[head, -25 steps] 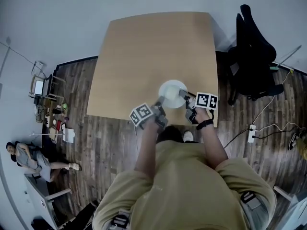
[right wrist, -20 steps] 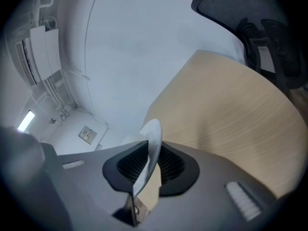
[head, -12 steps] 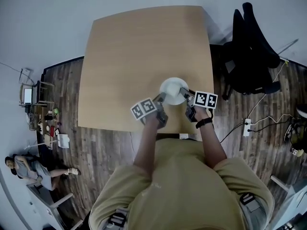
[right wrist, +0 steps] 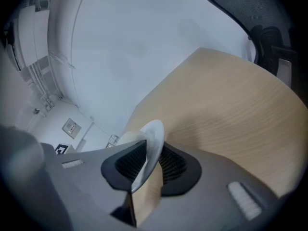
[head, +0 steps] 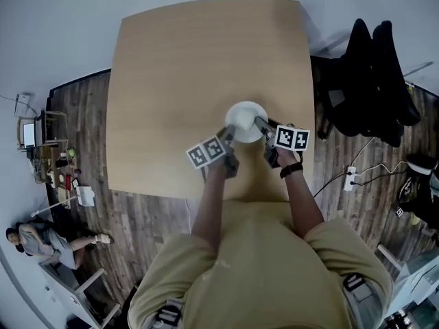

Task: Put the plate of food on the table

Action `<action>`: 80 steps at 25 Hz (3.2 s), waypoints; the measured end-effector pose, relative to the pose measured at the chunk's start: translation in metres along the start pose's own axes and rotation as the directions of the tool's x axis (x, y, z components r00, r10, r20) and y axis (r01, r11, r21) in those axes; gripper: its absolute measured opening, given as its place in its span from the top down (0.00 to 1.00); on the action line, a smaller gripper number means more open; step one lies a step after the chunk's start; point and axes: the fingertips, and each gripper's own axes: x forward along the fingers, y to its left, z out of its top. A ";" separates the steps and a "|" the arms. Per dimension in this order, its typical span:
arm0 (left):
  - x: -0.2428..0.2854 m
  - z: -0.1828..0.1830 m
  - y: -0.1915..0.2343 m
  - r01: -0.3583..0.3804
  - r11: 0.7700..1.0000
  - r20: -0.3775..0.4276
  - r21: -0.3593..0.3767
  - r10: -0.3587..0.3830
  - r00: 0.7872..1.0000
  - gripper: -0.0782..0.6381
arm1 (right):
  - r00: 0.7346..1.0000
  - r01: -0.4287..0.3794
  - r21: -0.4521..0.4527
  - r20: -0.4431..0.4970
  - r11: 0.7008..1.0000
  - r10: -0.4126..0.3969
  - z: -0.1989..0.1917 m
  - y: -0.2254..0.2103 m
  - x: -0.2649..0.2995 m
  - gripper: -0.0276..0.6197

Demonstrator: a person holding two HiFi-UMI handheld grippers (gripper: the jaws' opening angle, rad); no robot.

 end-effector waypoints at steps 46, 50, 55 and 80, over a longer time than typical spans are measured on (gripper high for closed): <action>0.014 0.034 0.035 -0.178 0.960 0.038 0.215 0.174 0.984 0.72 | 0.973 0.166 -0.300 -0.104 0.940 -0.205 0.018 -0.025 0.031 0.58; -0.007 0.043 0.001 -0.171 0.929 0.141 0.327 0.131 0.981 0.73 | 0.986 0.163 -0.435 0.030 0.886 -0.166 0.042 0.007 0.007 0.64; -0.044 0.058 -0.045 -0.159 0.889 0.275 0.429 0.039 0.961 0.78 | 0.969 0.219 -0.627 0.229 0.747 -0.093 0.068 0.059 -0.034 0.71; -0.179 0.057 -0.171 -0.356 0.672 0.581 0.650 -0.137 0.803 0.89 | 0.869 0.321 -0.696 0.487 0.643 0.093 0.096 0.154 -0.198 0.95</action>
